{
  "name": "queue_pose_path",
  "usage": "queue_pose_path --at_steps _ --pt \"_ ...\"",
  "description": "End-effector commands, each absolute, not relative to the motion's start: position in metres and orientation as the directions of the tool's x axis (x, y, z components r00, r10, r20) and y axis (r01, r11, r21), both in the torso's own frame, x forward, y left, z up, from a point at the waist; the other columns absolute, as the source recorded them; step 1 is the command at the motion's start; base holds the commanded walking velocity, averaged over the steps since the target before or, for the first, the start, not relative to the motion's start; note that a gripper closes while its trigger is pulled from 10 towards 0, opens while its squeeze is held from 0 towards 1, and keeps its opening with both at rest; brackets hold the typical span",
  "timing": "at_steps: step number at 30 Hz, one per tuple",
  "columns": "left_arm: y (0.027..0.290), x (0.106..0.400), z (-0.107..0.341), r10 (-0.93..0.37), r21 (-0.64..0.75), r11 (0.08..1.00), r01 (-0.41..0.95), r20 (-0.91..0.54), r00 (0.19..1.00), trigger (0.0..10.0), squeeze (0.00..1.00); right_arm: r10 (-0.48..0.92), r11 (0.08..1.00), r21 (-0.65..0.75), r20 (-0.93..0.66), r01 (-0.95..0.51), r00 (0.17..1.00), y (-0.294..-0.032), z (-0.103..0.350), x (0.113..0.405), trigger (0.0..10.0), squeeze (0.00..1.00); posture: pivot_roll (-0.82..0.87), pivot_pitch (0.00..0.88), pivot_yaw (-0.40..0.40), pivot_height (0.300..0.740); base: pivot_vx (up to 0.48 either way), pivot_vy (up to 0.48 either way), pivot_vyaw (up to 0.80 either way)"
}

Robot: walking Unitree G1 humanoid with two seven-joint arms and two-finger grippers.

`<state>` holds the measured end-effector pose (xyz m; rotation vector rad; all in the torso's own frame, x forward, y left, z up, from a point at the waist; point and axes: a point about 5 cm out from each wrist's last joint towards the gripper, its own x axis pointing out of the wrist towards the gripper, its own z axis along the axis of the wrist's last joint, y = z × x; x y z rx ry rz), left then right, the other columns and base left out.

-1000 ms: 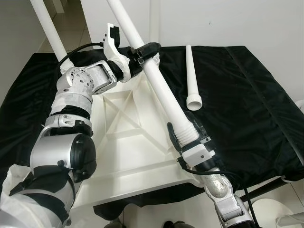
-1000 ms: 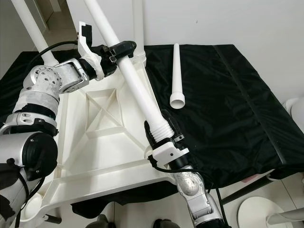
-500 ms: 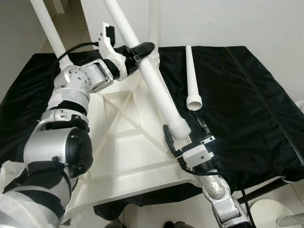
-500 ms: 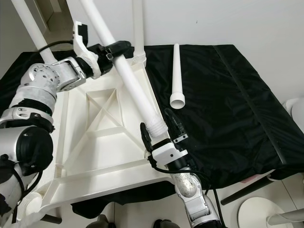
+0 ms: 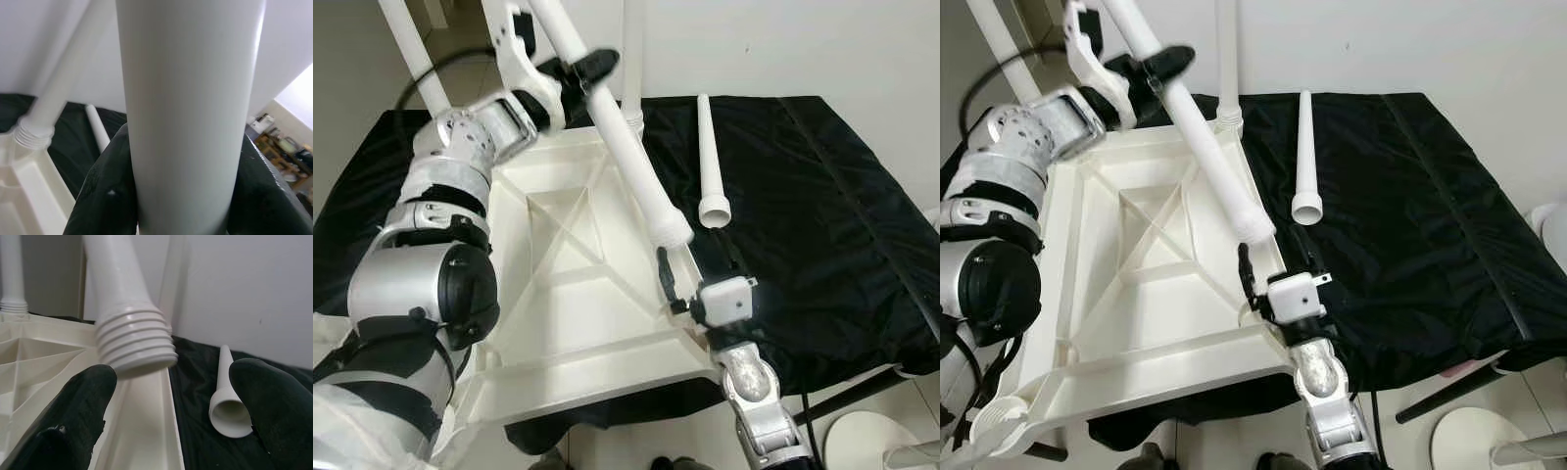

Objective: Building children table

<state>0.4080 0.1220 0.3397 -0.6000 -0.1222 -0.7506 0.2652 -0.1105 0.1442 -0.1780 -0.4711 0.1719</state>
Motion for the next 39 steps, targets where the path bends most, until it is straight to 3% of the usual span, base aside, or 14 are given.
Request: queue_pose_path --at_steps 1,13,17,24,39 --pt "0.118 0.408 0.345 -0.596 -0.404 0.618 0.675 0.319 0.737 10.0 0.00 0.175 0.980 -0.157 0.404 -0.121 0.898 -0.110 0.148 0.271 10.0 0.00 -0.04 0.061 0.043 0.740 0.000 0.000 0.00" --pt "0.106 0.406 0.347 -0.519 -0.282 0.733 0.619 0.357 0.777 10.0 0.00 0.227 0.973 -0.107 0.329 -0.202 0.917 -0.101 0.163 0.293 10.0 0.00 -0.01 0.075 0.011 0.740 0.000 0.000 0.00" --pt "0.101 0.402 0.345 -0.503 -0.242 0.760 0.603 0.369 0.782 10.0 0.00 0.310 0.948 -0.156 0.274 -0.277 0.910 -0.094 0.166 0.299 10.0 0.00 0.00 0.086 -0.014 0.740 0.000 0.000 0.00" --pt "0.088 0.393 0.345 -0.488 -0.163 0.796 0.582 0.395 0.778 10.0 0.00 0.324 0.942 -0.176 0.255 -0.285 0.911 -0.094 0.178 0.312 10.0 0.00 0.01 0.081 -0.031 0.740 0.000 0.000 0.00" --pt "0.050 0.366 0.345 -0.516 -0.094 0.790 0.606 0.432 0.740 10.0 0.00 0.321 0.925 -0.276 0.206 -0.260 0.924 -0.096 0.203 0.345 10.0 0.00 0.02 0.068 -0.021 0.740 0.000 0.000 0.00"
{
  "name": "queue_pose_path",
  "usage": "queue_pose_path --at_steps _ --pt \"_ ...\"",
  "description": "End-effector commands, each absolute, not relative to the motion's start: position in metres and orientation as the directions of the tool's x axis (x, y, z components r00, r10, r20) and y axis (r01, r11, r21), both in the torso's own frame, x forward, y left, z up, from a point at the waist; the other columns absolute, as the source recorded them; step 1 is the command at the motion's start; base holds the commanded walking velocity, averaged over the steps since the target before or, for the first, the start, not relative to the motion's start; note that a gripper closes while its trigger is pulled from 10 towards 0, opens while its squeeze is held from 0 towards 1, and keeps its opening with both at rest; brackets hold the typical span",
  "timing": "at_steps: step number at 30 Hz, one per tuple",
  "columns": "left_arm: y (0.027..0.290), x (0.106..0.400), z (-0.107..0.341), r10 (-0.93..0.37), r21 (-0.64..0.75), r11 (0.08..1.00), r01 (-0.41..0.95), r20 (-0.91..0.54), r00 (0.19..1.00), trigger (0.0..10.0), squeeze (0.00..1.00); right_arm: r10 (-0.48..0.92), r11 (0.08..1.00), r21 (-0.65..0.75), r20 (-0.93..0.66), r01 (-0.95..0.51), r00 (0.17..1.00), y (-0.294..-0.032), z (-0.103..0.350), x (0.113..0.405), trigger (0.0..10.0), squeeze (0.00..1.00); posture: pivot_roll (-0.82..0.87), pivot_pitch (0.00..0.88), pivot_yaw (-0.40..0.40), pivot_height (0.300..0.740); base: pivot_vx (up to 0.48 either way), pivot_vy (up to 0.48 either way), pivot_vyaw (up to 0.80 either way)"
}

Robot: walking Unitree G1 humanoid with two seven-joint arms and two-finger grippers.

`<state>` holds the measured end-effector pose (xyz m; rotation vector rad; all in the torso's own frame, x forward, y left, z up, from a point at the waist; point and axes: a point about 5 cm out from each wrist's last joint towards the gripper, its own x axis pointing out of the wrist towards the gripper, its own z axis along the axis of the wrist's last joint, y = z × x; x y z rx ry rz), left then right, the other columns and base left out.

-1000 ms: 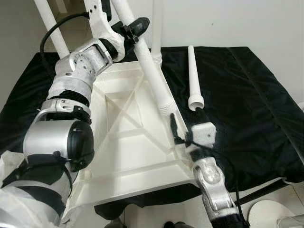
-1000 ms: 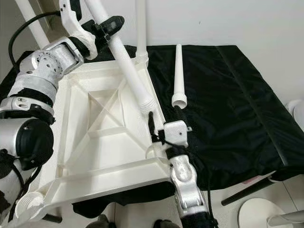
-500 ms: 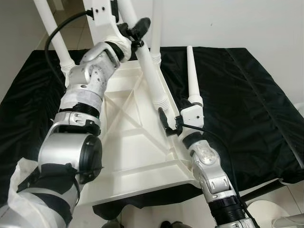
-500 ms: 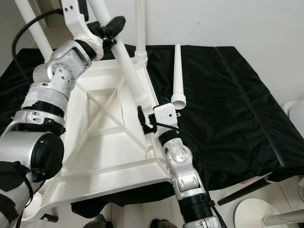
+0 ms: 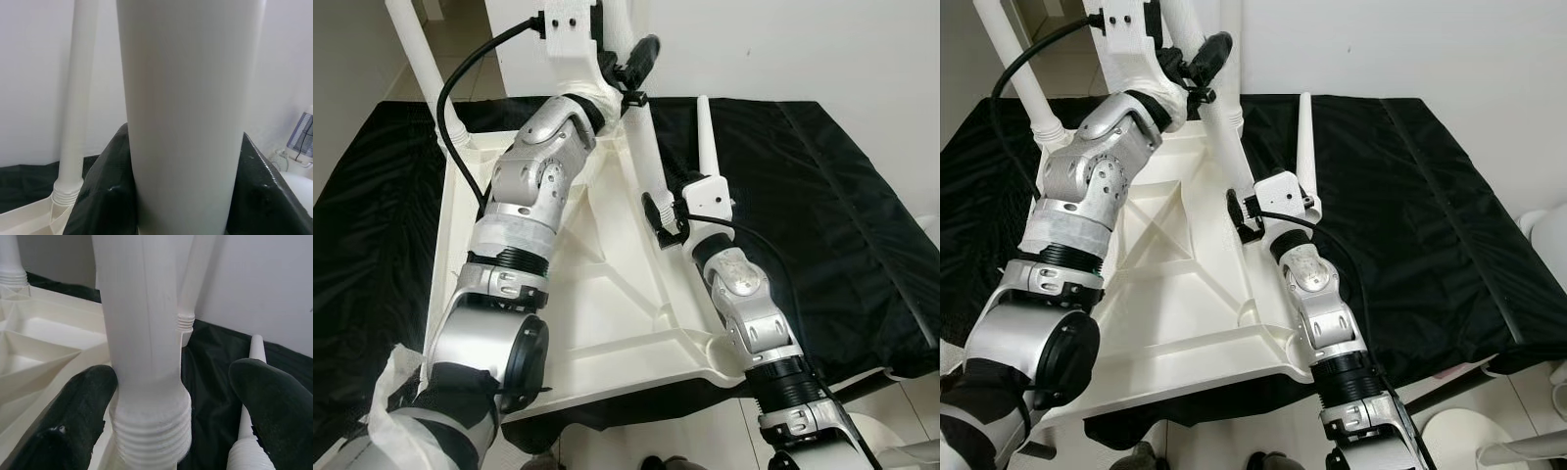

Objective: Building children table

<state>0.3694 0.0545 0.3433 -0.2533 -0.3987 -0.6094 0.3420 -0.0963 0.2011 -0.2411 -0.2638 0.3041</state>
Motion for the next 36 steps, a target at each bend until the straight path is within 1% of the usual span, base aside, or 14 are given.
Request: queue_pose_path --at_steps 1,3,8,27,28,29,30,31,36 --pt "0.046 0.364 0.344 -0.520 -0.087 0.790 0.607 0.431 0.737 10.0 0.00 0.325 0.923 -0.279 0.198 -0.265 0.925 -0.095 0.203 0.347 10.0 0.00 0.03 0.070 -0.024 0.740 0.000 0.000 0.00" --pt "0.046 0.364 0.344 -0.520 -0.087 0.790 0.607 0.431 0.737 10.0 0.00 0.325 0.923 -0.279 0.198 -0.265 0.925 -0.095 0.203 0.347 10.0 0.00 0.03 0.070 -0.024 0.740 0.000 0.000 0.00" --pt "0.034 0.355 0.347 -0.538 -0.063 0.780 0.622 0.439 0.720 10.0 0.00 0.336 0.908 -0.318 0.168 -0.272 0.927 -0.090 0.207 0.356 10.0 0.00 0.03 0.075 -0.032 0.740 0.000 0.000 0.00" --pt "0.029 0.345 0.352 -0.541 -0.045 0.781 0.623 0.448 0.711 10.0 0.00 0.347 0.899 -0.335 0.145 -0.284 0.927 -0.084 0.211 0.367 10.0 0.00 0.04 0.077 -0.039 0.740 0.000 0.000 0.00" --pt "0.029 0.345 0.352 -0.542 -0.046 0.780 0.624 0.448 0.711 10.0 0.00 0.347 0.899 -0.334 0.145 -0.284 0.927 -0.084 0.211 0.368 4.9 0.00 0.05 0.078 -0.039 0.740 0.000 0.000 0.00" --pt "0.029 0.345 0.352 -0.542 -0.046 0.780 0.624 0.448 0.711 10.0 0.00 0.347 0.899 -0.334 0.145 -0.284 0.927 -0.084 0.211 0.368 4.9 0.00 0.05 0.078 -0.039 0.740 0.000 0.000 0.00" --pt "0.028 0.344 0.352 -0.542 -0.048 0.779 0.625 0.448 0.711 10.0 0.00 0.352 0.898 -0.329 0.143 -0.291 0.925 -0.083 0.211 0.368 3.2 0.00 0.05 0.077 -0.040 0.740 0.000 0.000 0.00" --pt "0.028 0.344 0.352 -0.542 -0.052 0.778 0.626 0.449 0.710 10.0 0.00 0.355 0.899 -0.323 0.146 -0.295 0.923 -0.083 0.210 0.368 0.0 0.00 0.05 0.077 -0.041 0.740 0.000 0.000 0.00" --pt "0.028 0.343 0.352 -0.544 -0.058 0.775 0.630 0.447 0.710 10.0 0.00 0.358 0.901 -0.320 0.166 -0.293 0.919 -0.082 0.212 0.368 0.0 0.00 0.05 0.074 -0.042 0.740 0.000 0.000 0.00"
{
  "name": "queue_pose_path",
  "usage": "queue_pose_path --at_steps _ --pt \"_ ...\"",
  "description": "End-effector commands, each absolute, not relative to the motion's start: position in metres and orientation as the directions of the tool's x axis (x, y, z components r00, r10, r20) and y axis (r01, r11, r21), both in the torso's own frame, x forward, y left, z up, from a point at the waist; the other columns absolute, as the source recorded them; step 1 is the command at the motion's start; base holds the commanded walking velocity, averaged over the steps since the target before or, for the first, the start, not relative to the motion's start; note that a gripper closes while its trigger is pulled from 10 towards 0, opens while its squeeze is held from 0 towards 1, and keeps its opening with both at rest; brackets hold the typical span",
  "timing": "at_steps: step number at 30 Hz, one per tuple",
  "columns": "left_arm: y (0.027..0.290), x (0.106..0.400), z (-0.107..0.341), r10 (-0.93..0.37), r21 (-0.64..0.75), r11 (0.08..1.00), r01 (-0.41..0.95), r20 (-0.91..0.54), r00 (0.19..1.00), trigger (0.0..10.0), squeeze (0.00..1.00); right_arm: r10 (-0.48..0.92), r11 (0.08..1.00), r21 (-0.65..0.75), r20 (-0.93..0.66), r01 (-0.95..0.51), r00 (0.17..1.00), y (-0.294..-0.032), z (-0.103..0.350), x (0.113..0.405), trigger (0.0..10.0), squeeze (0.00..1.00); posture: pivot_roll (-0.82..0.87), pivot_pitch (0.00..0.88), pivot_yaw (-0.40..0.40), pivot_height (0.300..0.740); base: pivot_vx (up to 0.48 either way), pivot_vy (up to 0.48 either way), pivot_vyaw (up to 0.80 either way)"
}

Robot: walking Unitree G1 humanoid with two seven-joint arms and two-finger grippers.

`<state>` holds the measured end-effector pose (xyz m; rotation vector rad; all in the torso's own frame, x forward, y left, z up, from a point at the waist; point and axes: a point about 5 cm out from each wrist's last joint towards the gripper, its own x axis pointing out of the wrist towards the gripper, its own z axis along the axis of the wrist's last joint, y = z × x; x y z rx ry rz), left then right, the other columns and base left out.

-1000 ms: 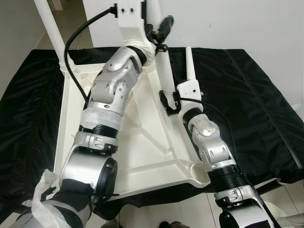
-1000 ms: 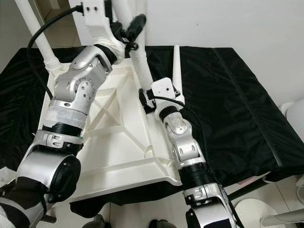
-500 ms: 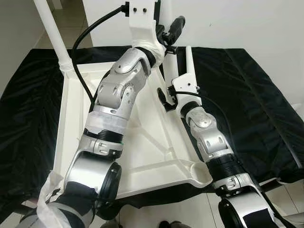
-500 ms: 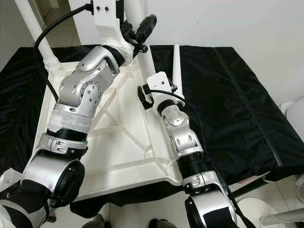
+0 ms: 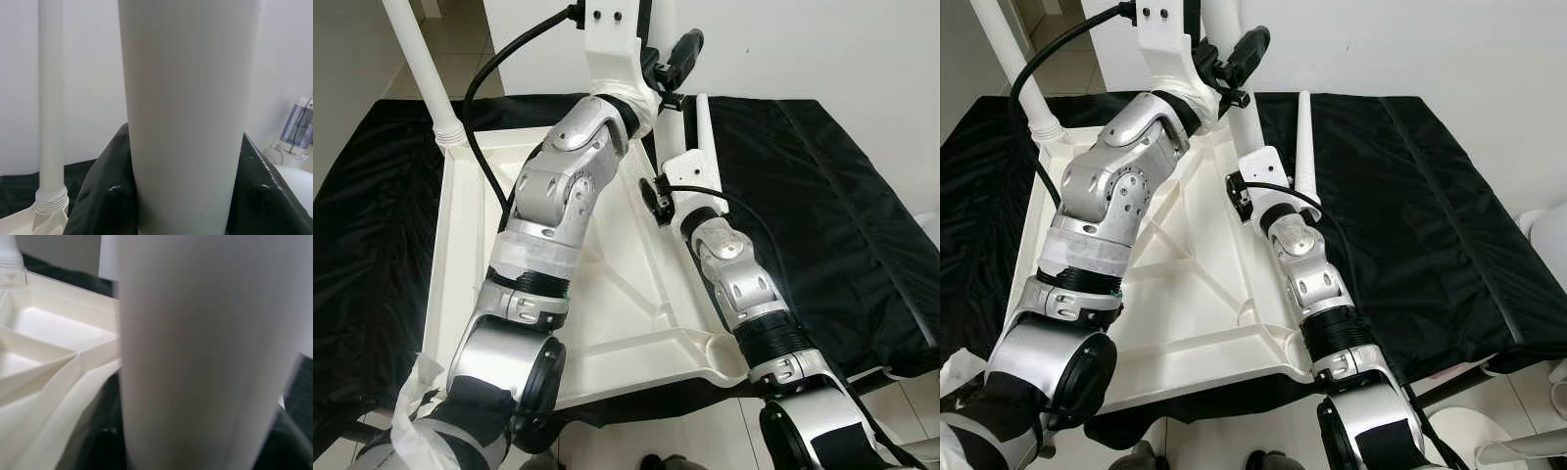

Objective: Building children table

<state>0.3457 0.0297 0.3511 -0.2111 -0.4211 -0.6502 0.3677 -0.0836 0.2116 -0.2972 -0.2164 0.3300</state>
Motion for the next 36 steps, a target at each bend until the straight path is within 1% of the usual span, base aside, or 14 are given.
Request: queue_pose_path --at_steps 1,9,10,11,15,16,19,21,23,24,25,26,31,36 --pt "0.028 0.343 0.352 -0.544 -0.058 0.775 0.630 0.447 0.710 10.0 0.00 0.358 0.901 -0.320 0.166 -0.293 0.919 -0.082 0.212 0.368 0.0 0.00 0.05 0.074 -0.042 0.740 0.000 0.000 0.00" --pt "0.027 0.342 0.352 -0.544 -0.050 0.778 0.627 0.445 0.711 10.0 0.00 0.342 0.910 -0.308 0.180 -0.277 0.922 -0.083 0.214 0.369 0.0 0.00 0.05 0.074 -0.042 0.740 0.000 0.000 0.00" --pt "0.027 0.342 0.352 -0.546 -0.048 0.777 0.627 0.443 0.711 10.0 0.00 0.329 0.918 -0.292 0.183 -0.268 0.926 -0.084 0.214 0.370 10.0 0.00 0.06 0.063 -0.042 0.740 0.000 0.000 0.00" --pt "0.027 0.342 0.351 -0.551 -0.040 0.776 0.629 0.441 0.708 10.0 0.00 0.315 0.931 -0.251 0.192 -0.263 0.930 -0.085 0.215 0.369 10.0 0.00 0.06 0.061 -0.043 0.740 0.000 0.000 0.00" --pt "0.026 0.341 0.350 -0.561 -0.036 0.770 0.637 0.438 0.703 10.0 0.00 0.297 0.947 -0.191 0.204 -0.259 0.933 -0.085 0.216 0.369 10.0 0.00 0.06 0.058 -0.044 0.740 0.000 0.000 0.00" --pt "0.024 0.338 0.349 -0.580 -0.044 0.748 0.662 0.440 0.685 10.0 1.00 0.292 0.950 -0.175 0.209 -0.258 0.933 -0.085 0.216 0.368 10.0 0.00 0.06 0.055 -0.044 0.740 0.000 0.000 0.00" --pt "0.022 0.336 0.348 -0.596 -0.047 0.731 0.681 0.443 0.670 10.0 1.00 0.282 0.956 -0.144 0.210 -0.256 0.936 -0.085 0.215 0.368 10.0 0.00 0.06 0.053 -0.043 0.740 0.000 0.000 0.00" --pt "0.020 0.331 0.346 -0.622 -0.038 0.705 0.709 0.448 0.642 10.0 1.00 0.254 0.967 -0.088 0.215 -0.240 0.943 -0.087 0.214 0.367 10.0 0.00 0.05 0.048 -0.042 0.740 0.000 0.000 0.00" --pt "0.020 0.329 0.343 -0.627 -0.024 0.705 0.709 0.446 0.639 10.0 1.00 0.217 0.976 -0.042 0.225 -0.213 0.950 -0.091 0.214 0.367 10.0 0.00 0.05 0.046 -0.043 0.740 0.000 0.000 0.00" --pt "0.020 0.329 0.343 -0.627 -0.024 0.705 0.709 0.446 0.639 10.0 1.00 0.217 0.976 -0.042 0.225 -0.213 0.950 -0.091 0.214 0.367 10.0 0.00 0.05 0.046 -0.043 0.740 0.000 0.000 0.00" --pt "0.021 0.328 0.342 -0.631 -0.016 0.703 0.711 0.449 0.633 10.0 0.22 0.203 0.979 -0.030 0.224 -0.202 0.953 -0.094 0.214 0.366 10.0 0.00 0.05 0.046 -0.044 0.740 0.000 0.000 0.00" --pt "0.022 0.326 0.341 -0.634 -0.013 0.699 0.715 0.451 0.628 10.0 0.00 0.190 0.982 -0.023 0.223 -0.190 0.956 -0.097 0.213 0.366 10.0 0.00 0.05 0.045 -0.045 0.740 0.000 0.000 0.00" --pt "0.028 0.321 0.338 -0.634 -0.016 0.688 0.725 0.472 0.613 10.0 0.00 0.152 0.987 0.014 0.208 -0.158 0.966 -0.107 0.207 0.364 10.0 0.00 0.05 0.045 -0.047 0.740 0.000 0.000 0.00" --pt "0.035 0.318 0.329 -0.627 -0.011 0.699 0.715 0.471 0.621 10.0 0.00 0.111 0.992 0.041 0.190 -0.121 0.975 -0.116 0.199 0.362 10.0 0.00 0.05 0.044 -0.049 0.740 0.000 0.000 0.00"
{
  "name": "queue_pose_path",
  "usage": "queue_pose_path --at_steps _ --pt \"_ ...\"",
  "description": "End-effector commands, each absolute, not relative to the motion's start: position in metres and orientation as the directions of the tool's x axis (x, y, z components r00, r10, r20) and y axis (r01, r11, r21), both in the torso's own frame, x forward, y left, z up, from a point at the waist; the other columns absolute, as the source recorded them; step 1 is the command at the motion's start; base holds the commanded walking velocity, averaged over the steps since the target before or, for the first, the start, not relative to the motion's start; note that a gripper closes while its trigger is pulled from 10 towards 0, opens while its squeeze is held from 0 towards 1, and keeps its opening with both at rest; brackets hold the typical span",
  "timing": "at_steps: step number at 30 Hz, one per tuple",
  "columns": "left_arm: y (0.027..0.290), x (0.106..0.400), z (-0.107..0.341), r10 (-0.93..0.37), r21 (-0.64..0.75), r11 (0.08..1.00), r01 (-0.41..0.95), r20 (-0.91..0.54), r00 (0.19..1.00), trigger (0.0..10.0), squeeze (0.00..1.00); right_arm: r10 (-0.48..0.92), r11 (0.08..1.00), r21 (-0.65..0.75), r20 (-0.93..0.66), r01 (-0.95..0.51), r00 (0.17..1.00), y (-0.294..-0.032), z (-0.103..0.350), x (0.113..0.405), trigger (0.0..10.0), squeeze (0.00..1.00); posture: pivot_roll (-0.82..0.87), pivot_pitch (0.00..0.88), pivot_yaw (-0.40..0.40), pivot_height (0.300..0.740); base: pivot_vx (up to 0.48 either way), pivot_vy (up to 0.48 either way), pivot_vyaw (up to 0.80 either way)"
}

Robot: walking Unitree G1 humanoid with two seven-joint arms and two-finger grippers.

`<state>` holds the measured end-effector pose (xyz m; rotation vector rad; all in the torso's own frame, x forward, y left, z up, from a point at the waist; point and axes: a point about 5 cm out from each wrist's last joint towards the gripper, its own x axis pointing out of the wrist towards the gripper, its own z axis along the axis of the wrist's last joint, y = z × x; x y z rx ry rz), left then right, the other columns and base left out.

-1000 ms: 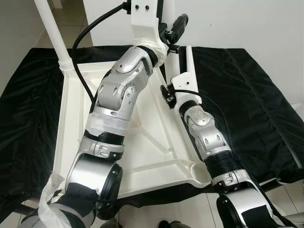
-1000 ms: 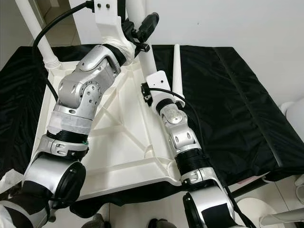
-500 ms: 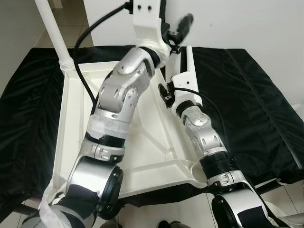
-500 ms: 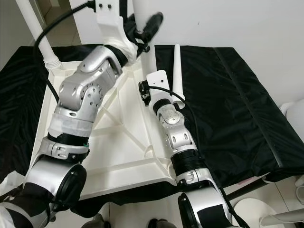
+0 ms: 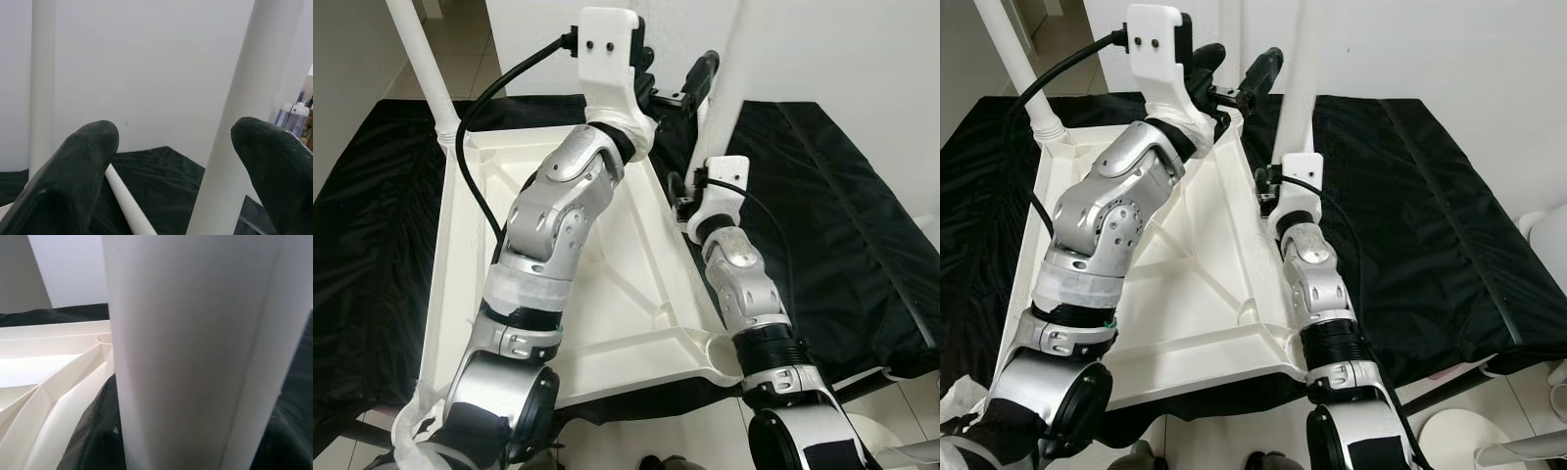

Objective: Building children table

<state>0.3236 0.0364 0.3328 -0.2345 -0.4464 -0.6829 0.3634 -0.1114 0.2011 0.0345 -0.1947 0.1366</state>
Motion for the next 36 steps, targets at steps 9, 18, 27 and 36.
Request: queue_pose_path --at_steps 9,18,27,36 --pt "0.052 0.319 0.295 -0.613 0.049 0.762 0.646 0.374 0.695 10.0 0.00 0.021 0.992 0.120 0.187 -0.044 0.982 -0.136 0.194 0.355 10.0 0.00 0.05 0.048 -0.049 0.740 0.000 0.000 0.00" --pt "0.059 0.313 0.261 -0.632 0.109 0.769 0.630 0.275 0.724 10.0 0.00 0.005 0.986 0.163 0.220 -0.041 0.976 -0.149 0.198 0.346 10.0 0.00 0.04 0.057 -0.043 0.740 0.000 0.000 0.00" --pt "0.060 0.299 0.233 -0.702 0.270 0.709 0.652 0.188 0.686 10.0 0.00 0.041 0.988 0.138 0.241 -0.076 0.970 -0.156 0.199 0.334 10.0 0.00 0.04 0.072 -0.041 0.740 0.000 0.000 0.00" --pt "0.061 0.284 0.202 -0.778 0.419 0.585 0.694 0.050 0.626 10.0 0.00 0.031 0.992 0.109 0.220 -0.056 0.975 -0.166 0.192 0.327 10.0 0.00 0.04 0.081 -0.040 0.740 0.000 0.000 0.00"
